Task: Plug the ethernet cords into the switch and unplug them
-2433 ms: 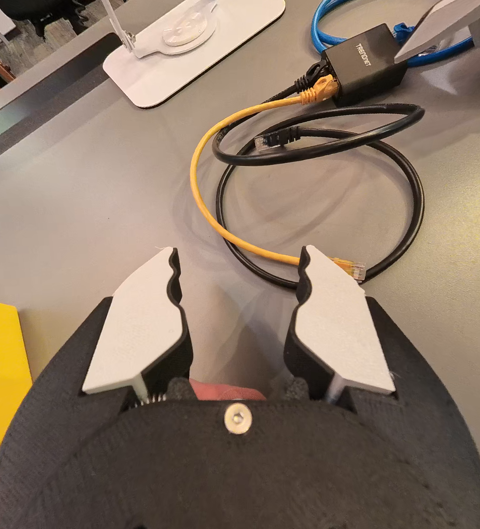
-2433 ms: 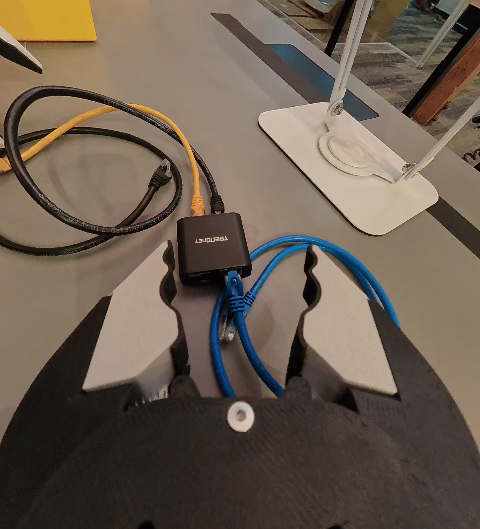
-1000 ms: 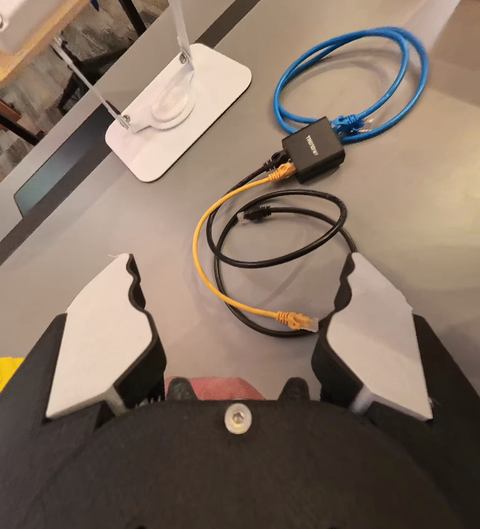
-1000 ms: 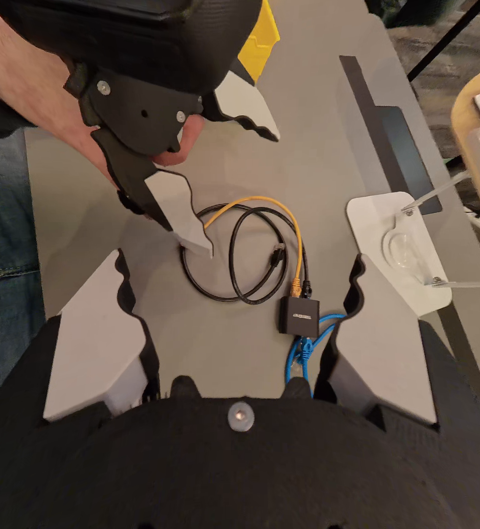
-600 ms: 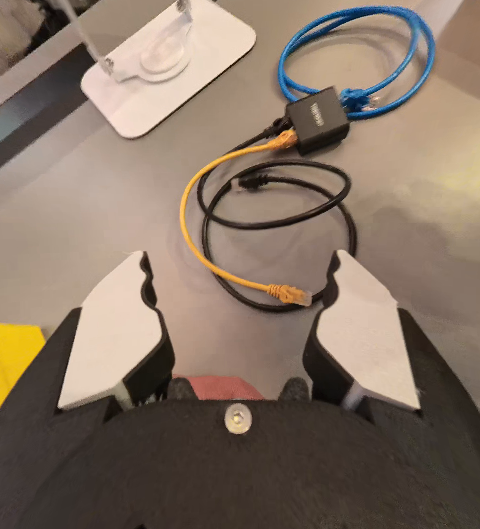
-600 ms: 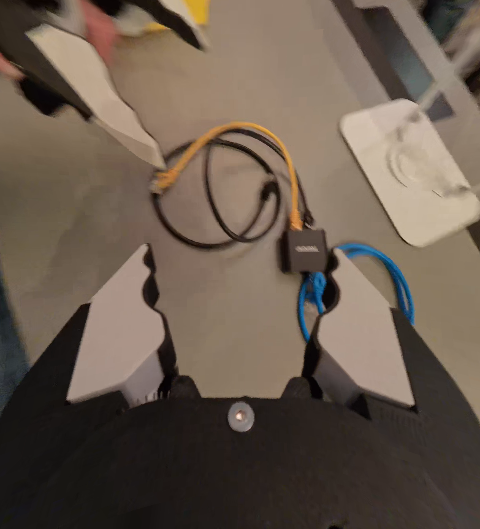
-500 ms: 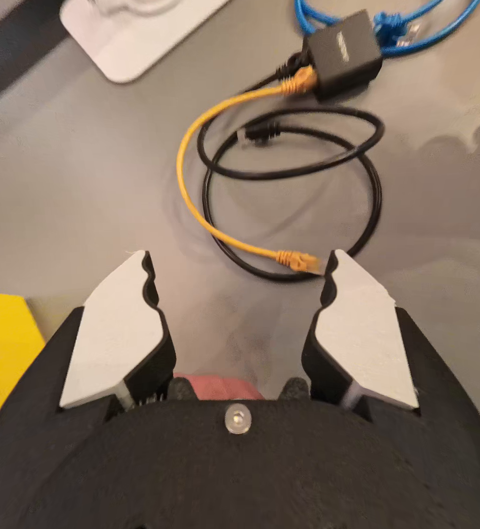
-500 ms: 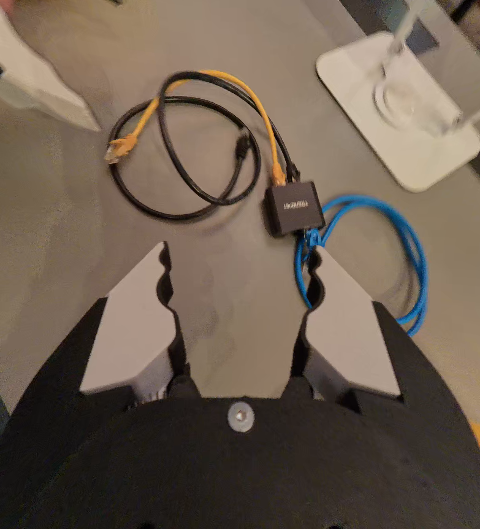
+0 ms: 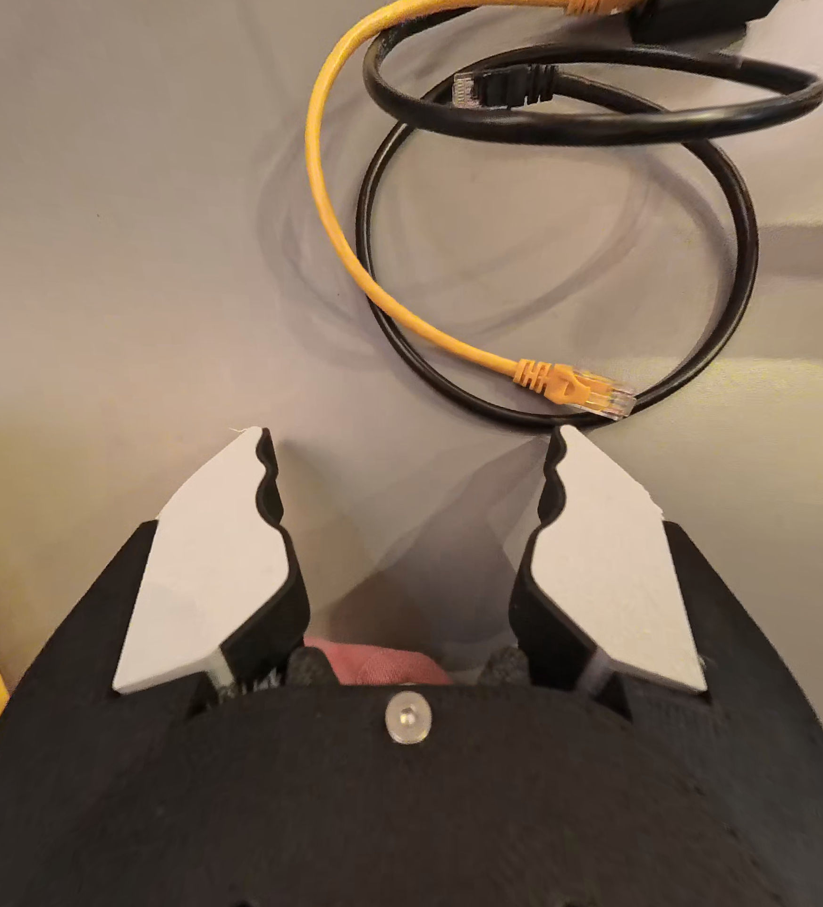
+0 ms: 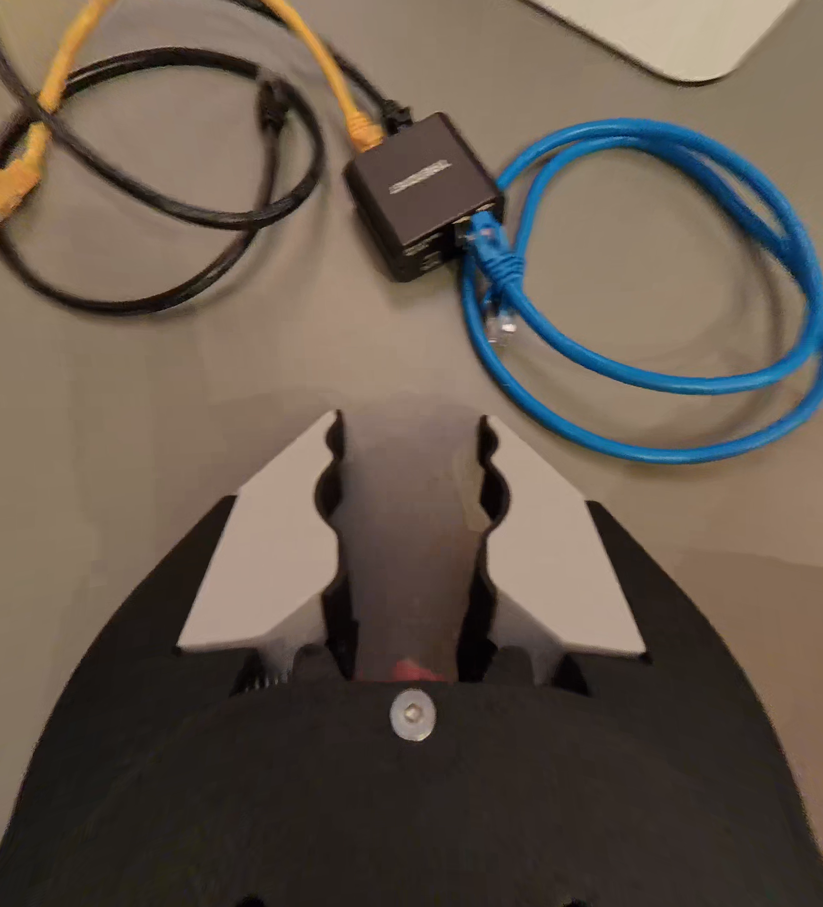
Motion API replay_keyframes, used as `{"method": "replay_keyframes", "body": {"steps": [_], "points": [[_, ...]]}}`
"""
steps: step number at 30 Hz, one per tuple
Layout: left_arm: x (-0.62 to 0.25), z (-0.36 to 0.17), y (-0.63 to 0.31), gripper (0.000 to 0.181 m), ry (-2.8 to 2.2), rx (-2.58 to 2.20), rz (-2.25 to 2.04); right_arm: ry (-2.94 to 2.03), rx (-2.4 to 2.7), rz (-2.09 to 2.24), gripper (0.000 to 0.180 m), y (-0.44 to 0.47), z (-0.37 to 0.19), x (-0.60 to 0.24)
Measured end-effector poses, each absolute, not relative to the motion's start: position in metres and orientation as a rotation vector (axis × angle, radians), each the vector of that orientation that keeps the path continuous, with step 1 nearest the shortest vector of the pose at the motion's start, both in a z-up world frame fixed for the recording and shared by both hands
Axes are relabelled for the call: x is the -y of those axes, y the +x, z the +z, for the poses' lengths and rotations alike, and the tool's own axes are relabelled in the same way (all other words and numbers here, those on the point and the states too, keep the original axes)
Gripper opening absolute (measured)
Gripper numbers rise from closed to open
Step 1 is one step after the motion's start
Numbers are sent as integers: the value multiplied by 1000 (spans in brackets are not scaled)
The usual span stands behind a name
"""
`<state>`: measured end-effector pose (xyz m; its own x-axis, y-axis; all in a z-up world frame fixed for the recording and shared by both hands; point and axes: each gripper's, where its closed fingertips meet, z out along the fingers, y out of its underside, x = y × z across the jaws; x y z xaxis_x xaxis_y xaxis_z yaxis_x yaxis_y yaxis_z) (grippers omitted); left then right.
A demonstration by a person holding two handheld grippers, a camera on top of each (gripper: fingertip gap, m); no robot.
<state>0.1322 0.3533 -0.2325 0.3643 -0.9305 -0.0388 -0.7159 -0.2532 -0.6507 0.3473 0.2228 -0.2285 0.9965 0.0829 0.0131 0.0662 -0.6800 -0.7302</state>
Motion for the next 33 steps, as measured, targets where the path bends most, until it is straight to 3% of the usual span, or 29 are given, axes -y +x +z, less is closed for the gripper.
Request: {"method": "replay_keyframes", "body": {"steps": [3,4,5,7,11,16,19,24,33], "points": [[-351,-235,133,104,-2064,-1437,-474,-2321,183,53,51,340,-229,-225],[-350,-236,133,104,-2073,-1440,-480,-2315,169,-4,34,348,-228,-230],[-350,-236,134,104,-2077,-1440,-485,-2330,164,18,31,348,-229,-232],[-350,-236,134,105,-2072,-1436,-480,-2359,212,57,34,348,-229,-231],[-345,-235,137,105,-2060,-1448,-486,-2324,185,187,89,337,-227,-235],[-343,-235,138,104,-2055,-1453,-488,-2325,272,104,109,330,-234,-235],[-340,-235,140,104,-2059,-1455,-493,-2327,274,106,111,329,-233,-235],[-339,-235,140,104,-2053,-1458,-497,-2356,458,170,159,306,-241,-225],[-337,-235,143,104,-2037,-1466,-494,-2357,469,180,159,303,-240,-223]]}}
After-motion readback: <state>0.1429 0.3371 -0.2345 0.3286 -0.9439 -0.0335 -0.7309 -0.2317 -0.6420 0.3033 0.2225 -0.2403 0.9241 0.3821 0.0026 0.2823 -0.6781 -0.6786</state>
